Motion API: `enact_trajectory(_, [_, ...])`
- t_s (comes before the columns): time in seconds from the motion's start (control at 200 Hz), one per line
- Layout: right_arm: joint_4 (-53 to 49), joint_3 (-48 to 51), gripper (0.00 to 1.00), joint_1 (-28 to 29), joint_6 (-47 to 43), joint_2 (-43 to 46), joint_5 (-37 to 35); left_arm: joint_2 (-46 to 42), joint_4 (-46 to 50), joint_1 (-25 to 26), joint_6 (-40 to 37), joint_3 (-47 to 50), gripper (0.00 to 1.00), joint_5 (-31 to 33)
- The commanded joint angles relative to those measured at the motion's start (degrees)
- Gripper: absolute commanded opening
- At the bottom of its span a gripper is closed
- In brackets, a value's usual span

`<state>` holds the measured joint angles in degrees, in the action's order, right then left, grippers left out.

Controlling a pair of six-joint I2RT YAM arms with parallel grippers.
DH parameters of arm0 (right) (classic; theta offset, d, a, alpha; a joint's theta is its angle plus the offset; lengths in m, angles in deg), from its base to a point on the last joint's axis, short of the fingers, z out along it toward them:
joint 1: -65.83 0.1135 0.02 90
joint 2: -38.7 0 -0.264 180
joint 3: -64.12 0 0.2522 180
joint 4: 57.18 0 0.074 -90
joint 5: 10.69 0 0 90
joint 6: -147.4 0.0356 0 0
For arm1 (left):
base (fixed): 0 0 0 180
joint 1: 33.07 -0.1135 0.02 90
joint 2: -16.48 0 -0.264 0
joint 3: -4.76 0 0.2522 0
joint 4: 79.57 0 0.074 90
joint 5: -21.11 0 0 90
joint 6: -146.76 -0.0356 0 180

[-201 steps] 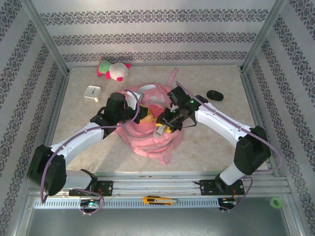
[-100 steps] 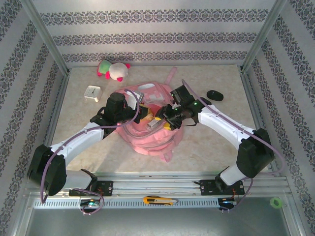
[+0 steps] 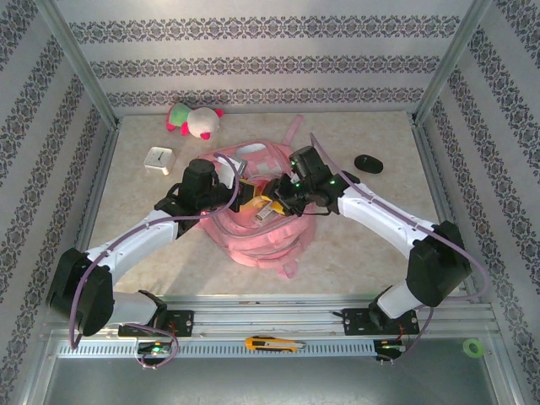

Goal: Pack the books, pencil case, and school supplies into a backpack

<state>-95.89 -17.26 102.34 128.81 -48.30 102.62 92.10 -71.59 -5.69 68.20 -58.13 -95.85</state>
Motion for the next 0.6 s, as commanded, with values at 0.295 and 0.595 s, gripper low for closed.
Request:
enact_trajectory(0.295, [1.7,8.0,0.35,1.8,3.5,5.7,-4.2,-1.9,-7.6,0.7,1.0,-1.9,0.01,-4.0])
enact_trajectory(0.595, [7.5,7.0,0.22,2.0,4.6,0.9,-2.6,-2.3,-6.6,0.8,0.4,-2.2,0.01,-4.2])
